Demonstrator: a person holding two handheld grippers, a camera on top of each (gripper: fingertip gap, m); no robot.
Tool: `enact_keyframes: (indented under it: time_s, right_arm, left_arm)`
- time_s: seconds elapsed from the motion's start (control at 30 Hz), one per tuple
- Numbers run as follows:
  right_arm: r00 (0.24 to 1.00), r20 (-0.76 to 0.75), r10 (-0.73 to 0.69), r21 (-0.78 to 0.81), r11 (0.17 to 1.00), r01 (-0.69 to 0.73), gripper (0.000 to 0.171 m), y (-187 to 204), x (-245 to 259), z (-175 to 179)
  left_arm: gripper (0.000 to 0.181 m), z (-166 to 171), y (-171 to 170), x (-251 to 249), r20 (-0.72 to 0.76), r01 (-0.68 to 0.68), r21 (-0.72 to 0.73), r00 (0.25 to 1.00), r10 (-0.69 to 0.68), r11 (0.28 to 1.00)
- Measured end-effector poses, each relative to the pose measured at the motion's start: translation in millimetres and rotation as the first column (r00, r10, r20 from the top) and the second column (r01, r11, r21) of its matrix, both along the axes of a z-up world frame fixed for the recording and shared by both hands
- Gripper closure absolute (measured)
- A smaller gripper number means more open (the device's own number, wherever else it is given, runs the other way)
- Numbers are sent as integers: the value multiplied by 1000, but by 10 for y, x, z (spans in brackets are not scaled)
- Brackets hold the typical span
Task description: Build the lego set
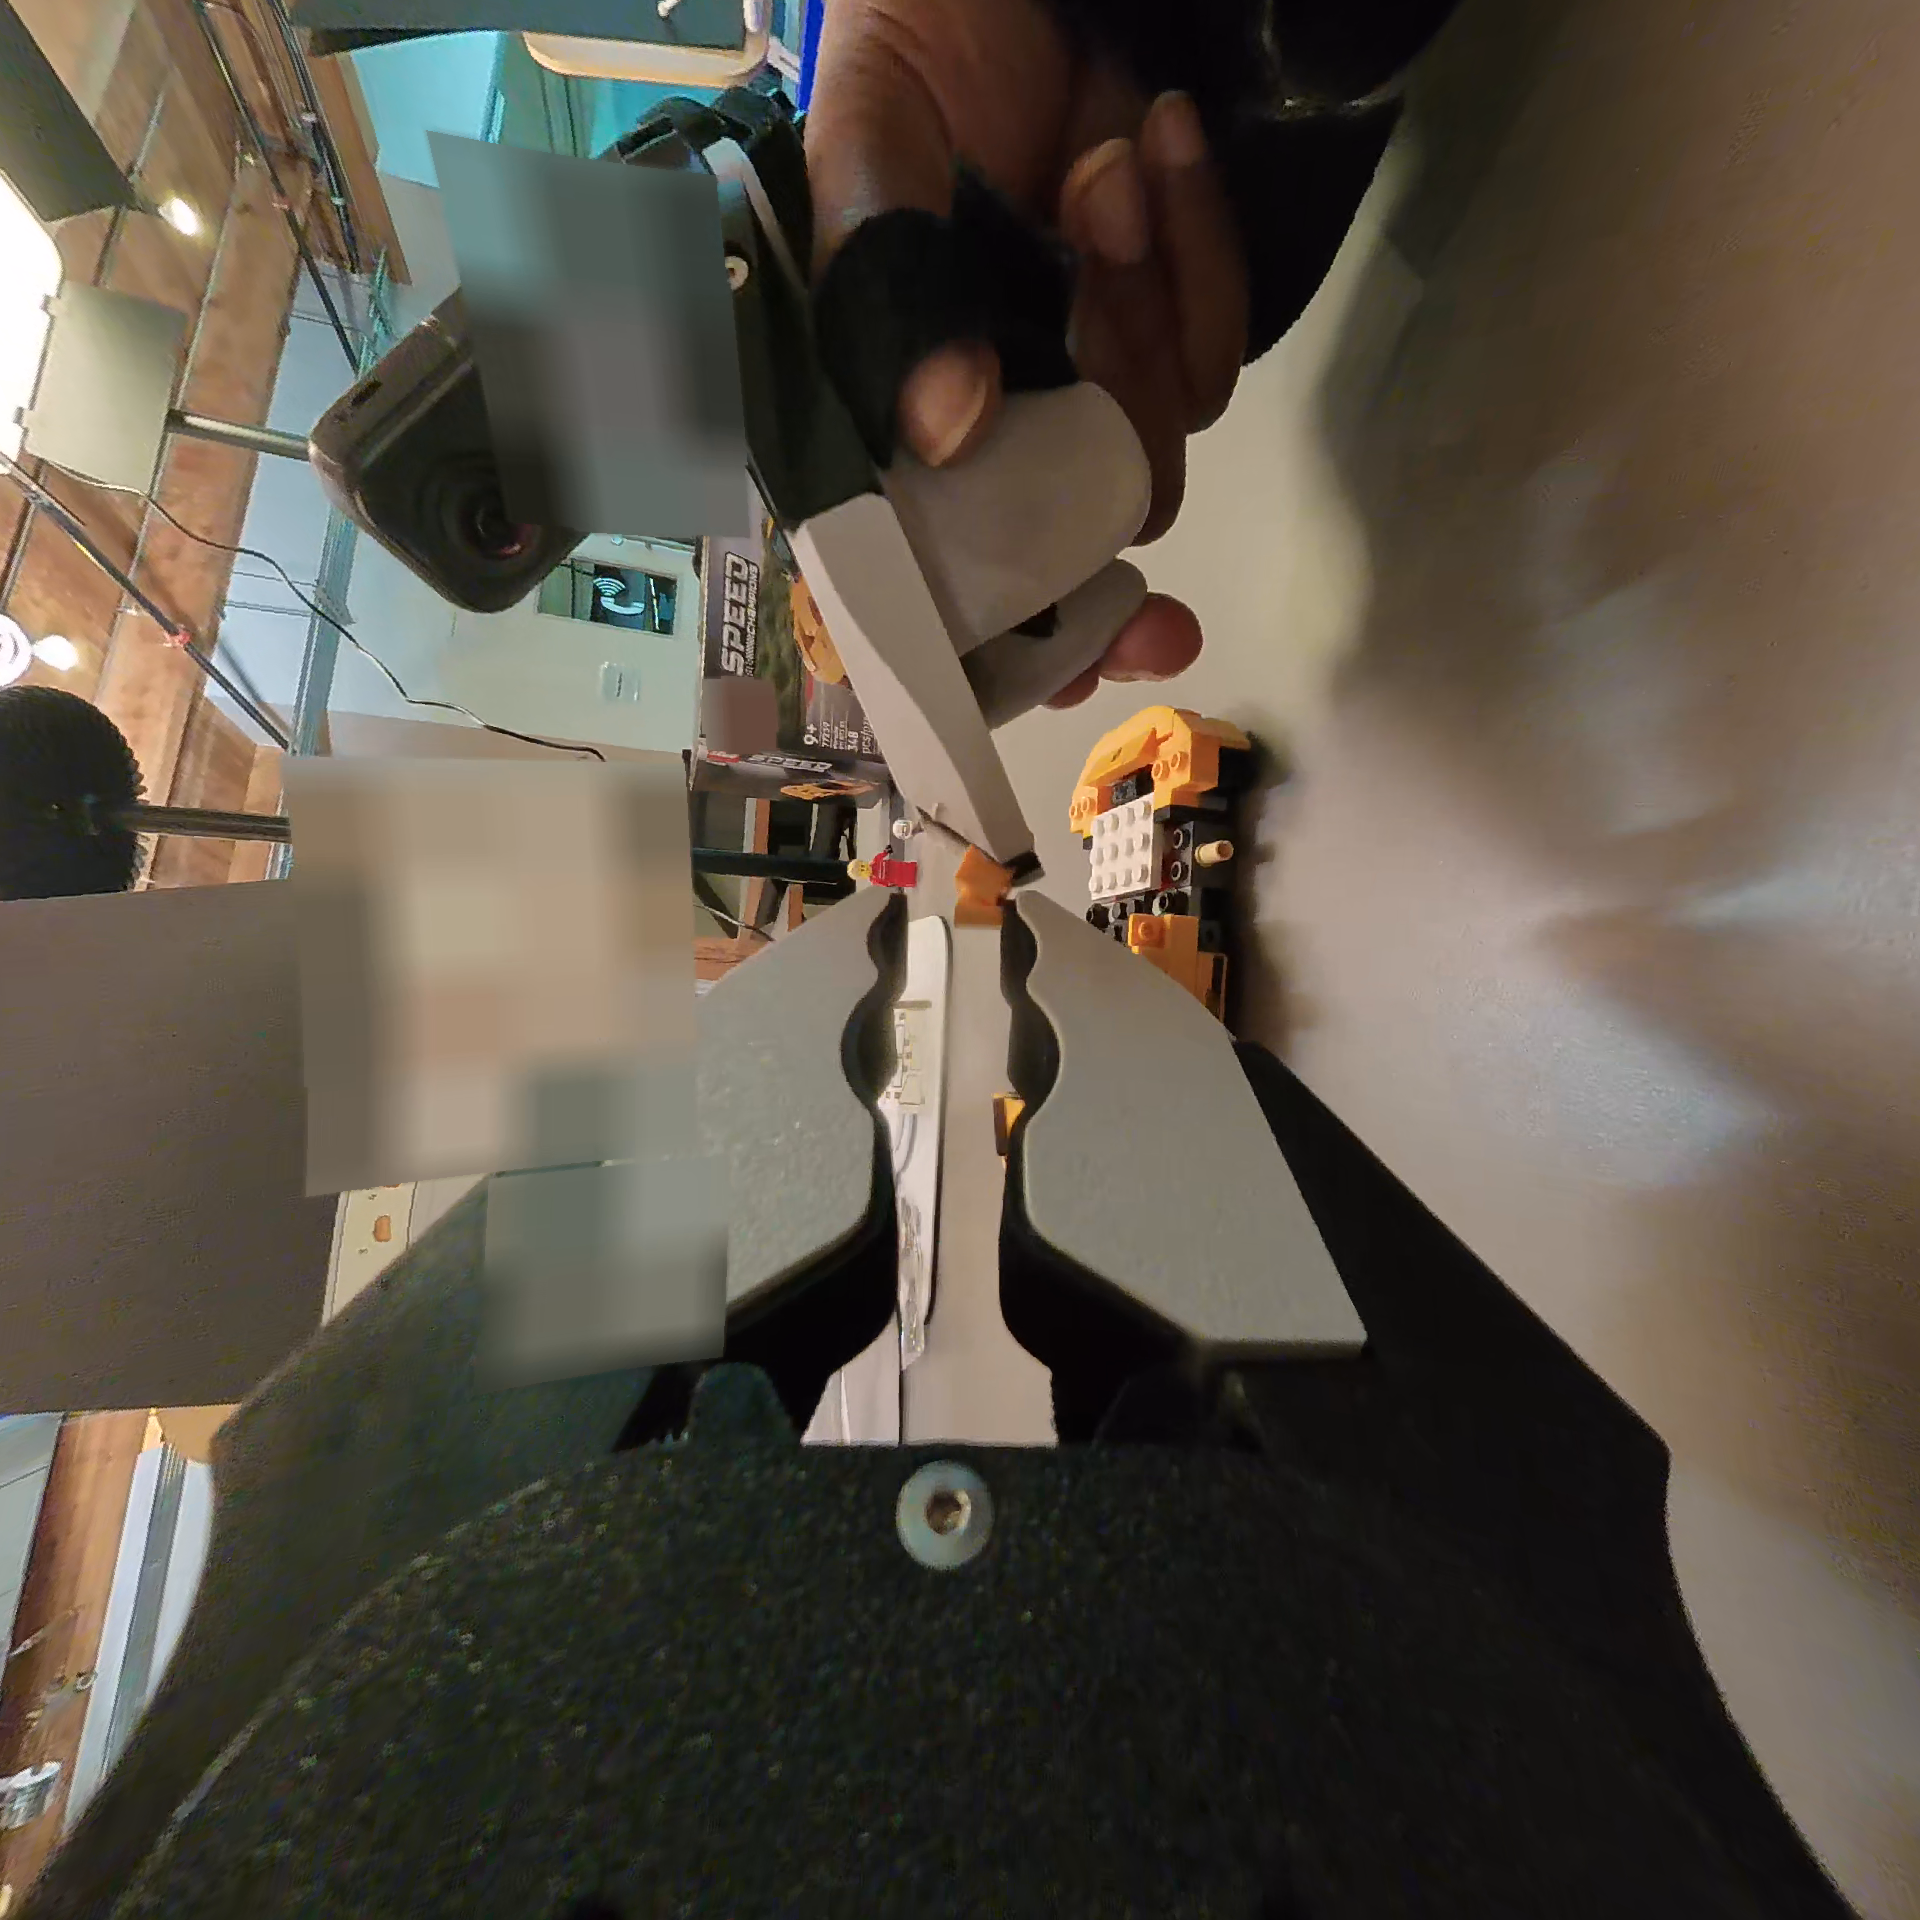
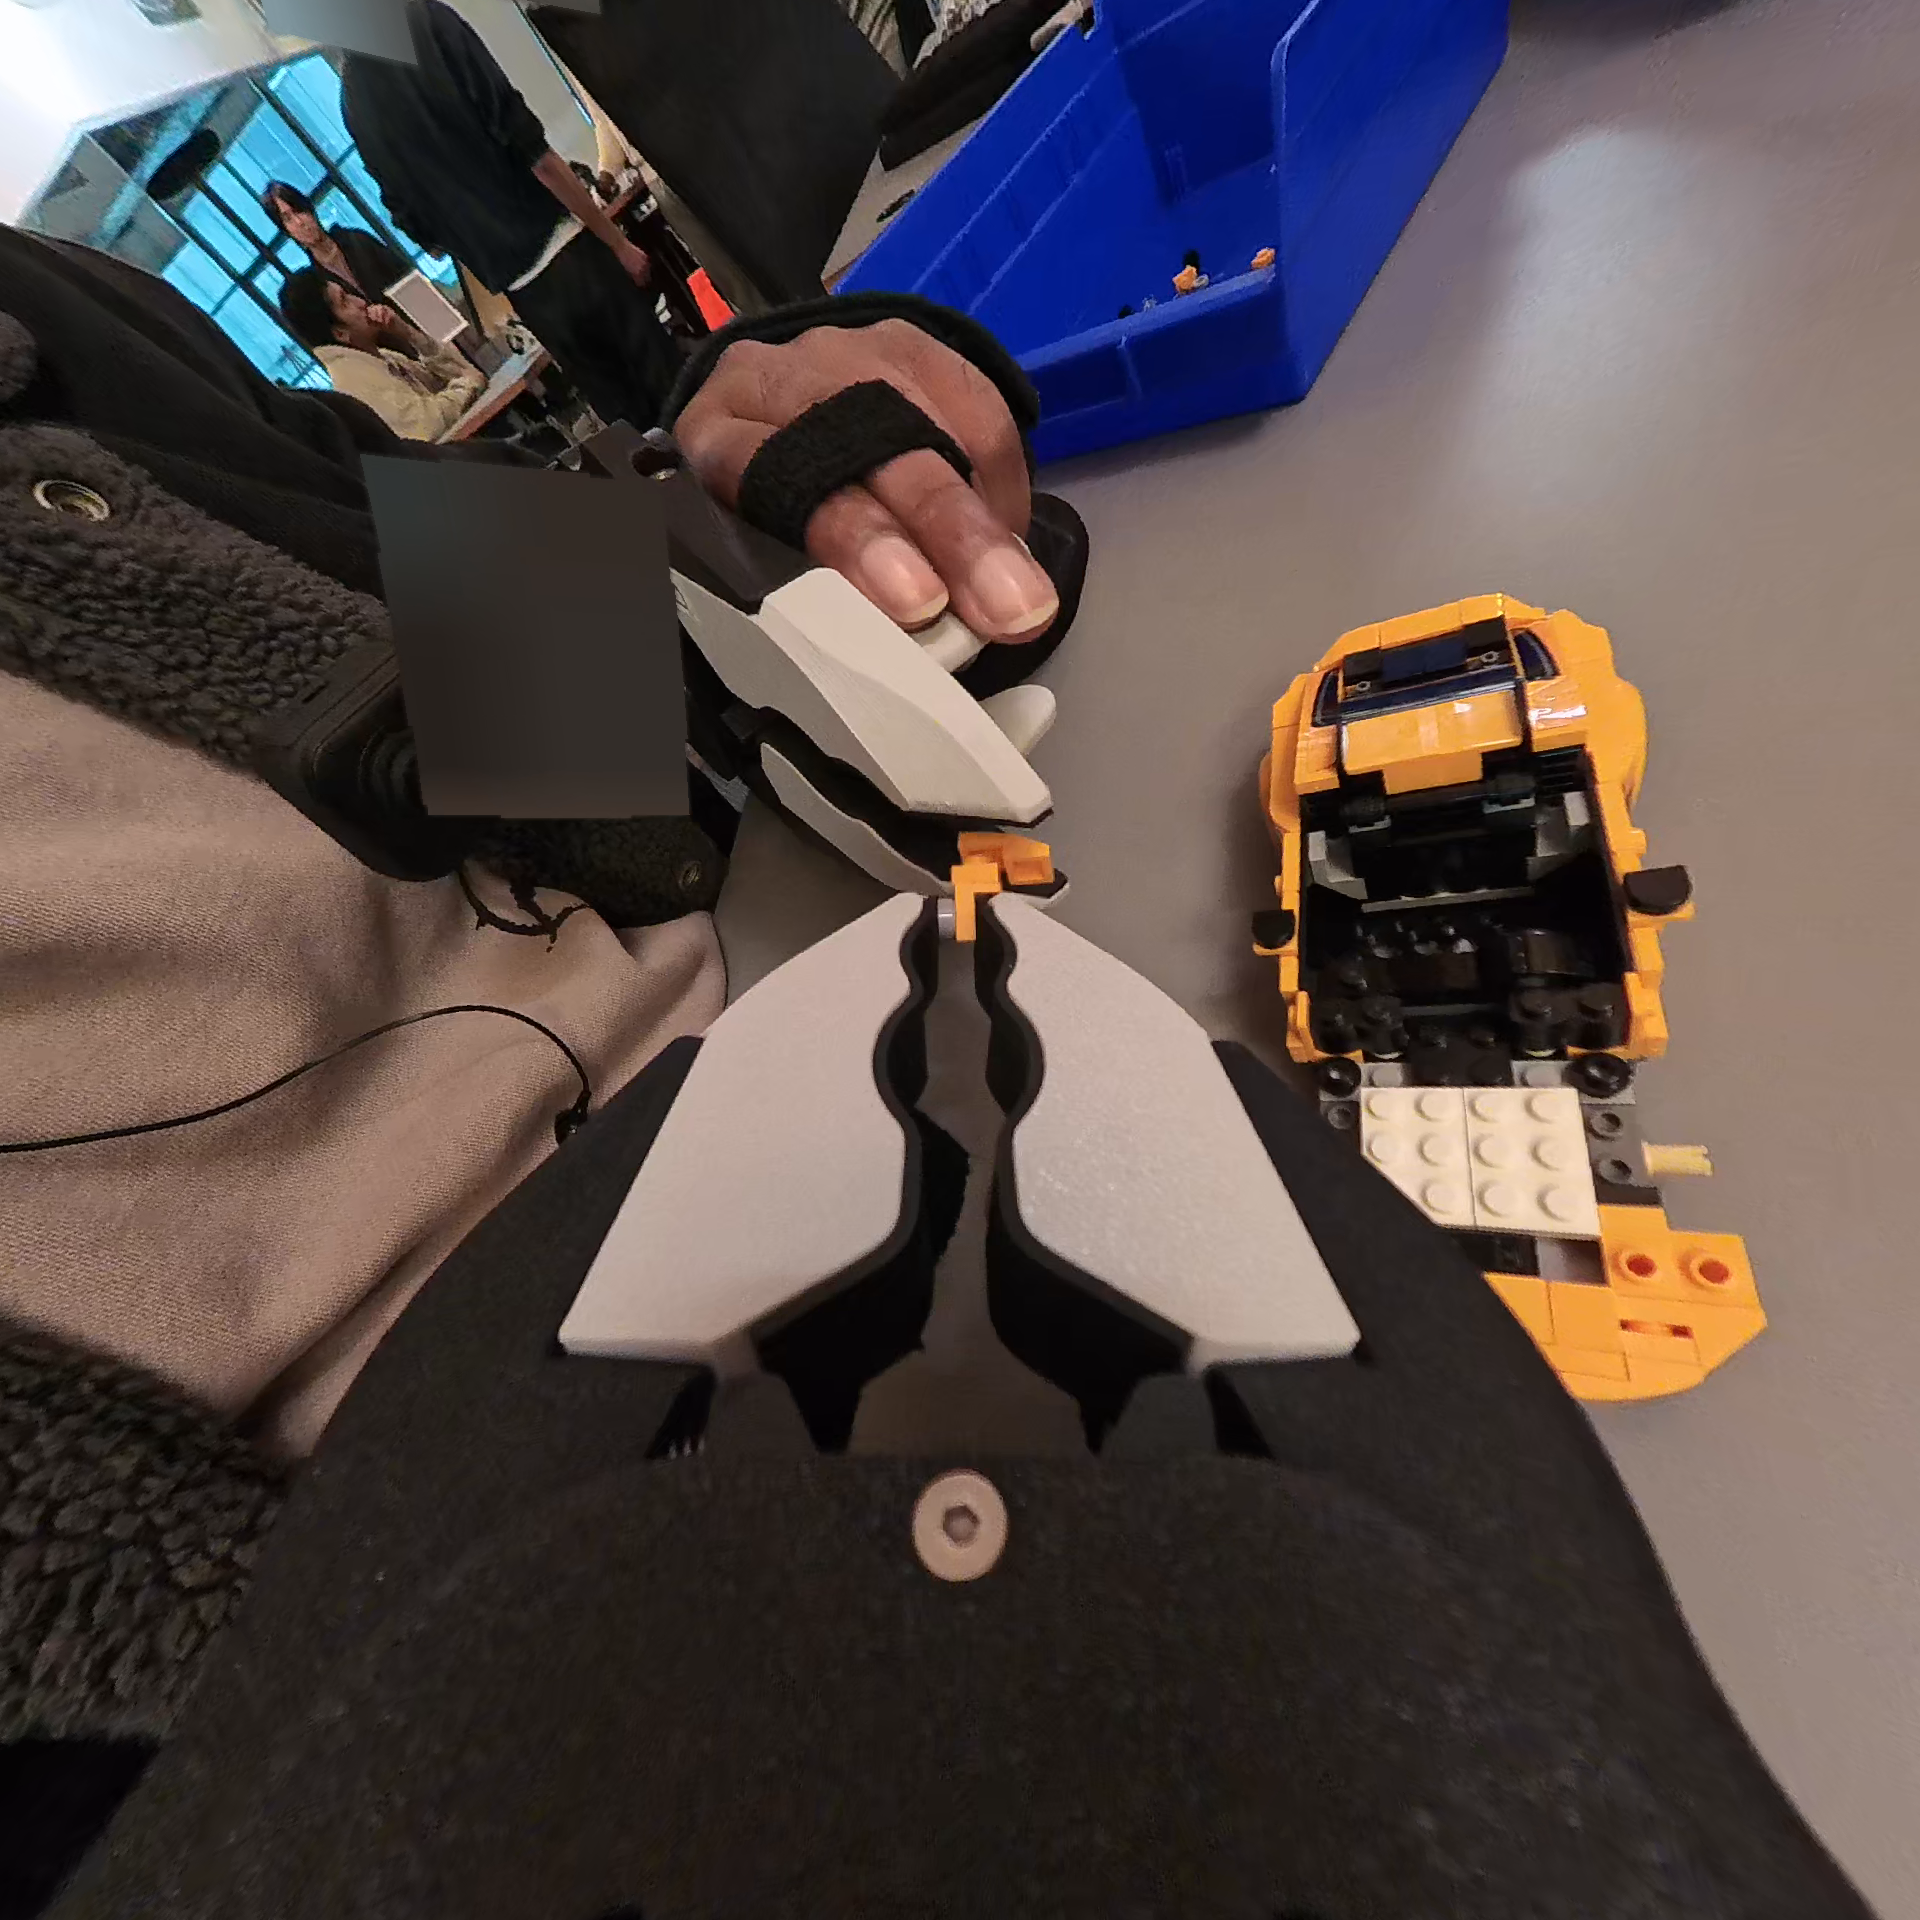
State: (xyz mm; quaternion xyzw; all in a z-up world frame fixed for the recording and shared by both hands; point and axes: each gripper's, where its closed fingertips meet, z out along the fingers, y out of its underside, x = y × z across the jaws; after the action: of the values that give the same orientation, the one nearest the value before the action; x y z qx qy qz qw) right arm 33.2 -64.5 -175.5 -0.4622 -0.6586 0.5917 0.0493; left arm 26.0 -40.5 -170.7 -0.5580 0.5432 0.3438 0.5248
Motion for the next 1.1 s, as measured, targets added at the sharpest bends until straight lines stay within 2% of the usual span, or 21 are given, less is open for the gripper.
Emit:
enact_keyframes:
  time_s: [0.33, 0.87, 1.0, 1.1]
  right_arm:
    - [999, 45, 10, 14, 1000, -11, 165, 9, 26, -64]
    - [984, 174, 49, 15, 998, -53, 165, -22, 115, -197]
    - [967, 243, 76, 50, 995, -91, 165, -21, 205, -321]
    - [959, 271, 83, 80, 991, -109, 165, -5, 256, -379]
  left_arm:
    - [173, -25, -30, -4, -18, 22, -4, 1000, -22, 1000]
    - [168, -218, -73, 114, -14, 69, -95, 997, -71, 993]
    - [167, -436, -127, 171, 70, 99, -257, 994, -84, 961]
    - [166, -656, -201, 203, 202, 129, -450, 979, -40, 883]
